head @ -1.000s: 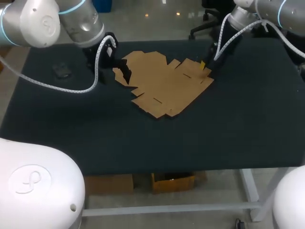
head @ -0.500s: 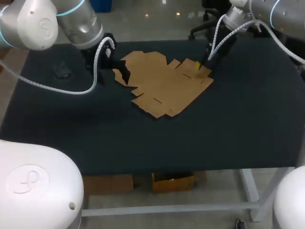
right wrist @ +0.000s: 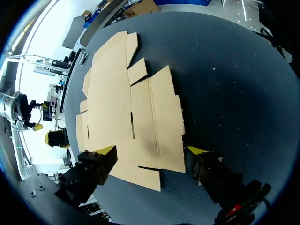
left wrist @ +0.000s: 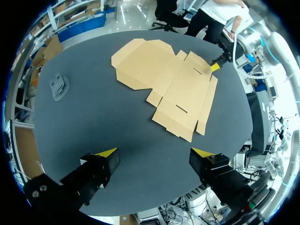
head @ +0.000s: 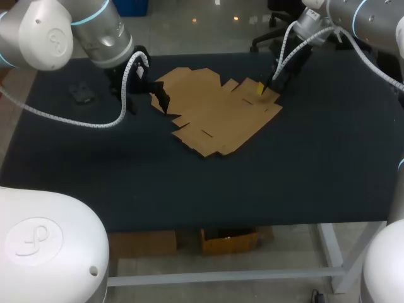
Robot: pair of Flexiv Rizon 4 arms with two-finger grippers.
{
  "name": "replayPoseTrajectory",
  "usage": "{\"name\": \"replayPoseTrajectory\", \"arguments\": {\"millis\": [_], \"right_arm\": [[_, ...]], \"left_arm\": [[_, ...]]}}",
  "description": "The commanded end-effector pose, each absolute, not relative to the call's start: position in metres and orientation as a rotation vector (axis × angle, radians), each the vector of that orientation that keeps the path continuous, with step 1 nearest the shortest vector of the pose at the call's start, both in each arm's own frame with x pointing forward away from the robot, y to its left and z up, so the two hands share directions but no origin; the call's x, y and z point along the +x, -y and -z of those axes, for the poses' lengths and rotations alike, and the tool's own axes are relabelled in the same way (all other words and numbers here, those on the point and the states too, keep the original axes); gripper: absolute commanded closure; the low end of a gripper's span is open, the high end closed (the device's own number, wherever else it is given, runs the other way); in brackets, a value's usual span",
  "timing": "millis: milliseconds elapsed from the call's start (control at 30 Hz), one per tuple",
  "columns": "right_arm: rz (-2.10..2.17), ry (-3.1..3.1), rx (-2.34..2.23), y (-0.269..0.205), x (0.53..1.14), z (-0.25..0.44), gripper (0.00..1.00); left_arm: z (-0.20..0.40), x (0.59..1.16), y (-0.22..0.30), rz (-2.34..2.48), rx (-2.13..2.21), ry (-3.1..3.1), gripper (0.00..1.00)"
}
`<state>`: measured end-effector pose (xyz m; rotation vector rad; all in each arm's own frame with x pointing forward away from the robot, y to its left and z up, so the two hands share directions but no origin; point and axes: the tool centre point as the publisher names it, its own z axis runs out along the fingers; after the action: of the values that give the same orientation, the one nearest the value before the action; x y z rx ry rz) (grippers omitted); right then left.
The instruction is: Assemble the packaging by folding the flat box into shape, placing the metal phone stand inside, and closing the box properly
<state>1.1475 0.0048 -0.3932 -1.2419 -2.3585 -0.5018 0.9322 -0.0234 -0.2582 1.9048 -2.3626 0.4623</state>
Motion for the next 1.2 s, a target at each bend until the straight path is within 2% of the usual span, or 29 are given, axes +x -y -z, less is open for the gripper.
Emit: {"name": "replayPoseTrajectory", "arguments": {"millis": [33,367,667,933,1200], "right_arm": [[0.513,2.339,-1.239,-0.001,1.149,0.391,0.53],[0.559,2.310,-1.262,0.000,1.141,0.389,0.58],[0.607,2.266,-1.276,-0.001,1.132,0.392,0.58],[0.594,2.224,-1.323,0.008,1.129,0.400,0.56],[0.570,2.219,-1.339,0.007,1.136,0.405,0.47]], "left_arm": [[0.260,0.932,0.024,-0.458,1.911,2.361,0.00],[0.261,0.931,0.021,-0.466,1.915,2.352,0.00],[0.261,0.929,0.018,-0.475,1.924,2.341,0.00],[0.260,0.927,0.018,-0.478,1.926,2.348,0.00],[0.258,0.923,0.020,-0.483,1.928,2.359,0.00]]}}
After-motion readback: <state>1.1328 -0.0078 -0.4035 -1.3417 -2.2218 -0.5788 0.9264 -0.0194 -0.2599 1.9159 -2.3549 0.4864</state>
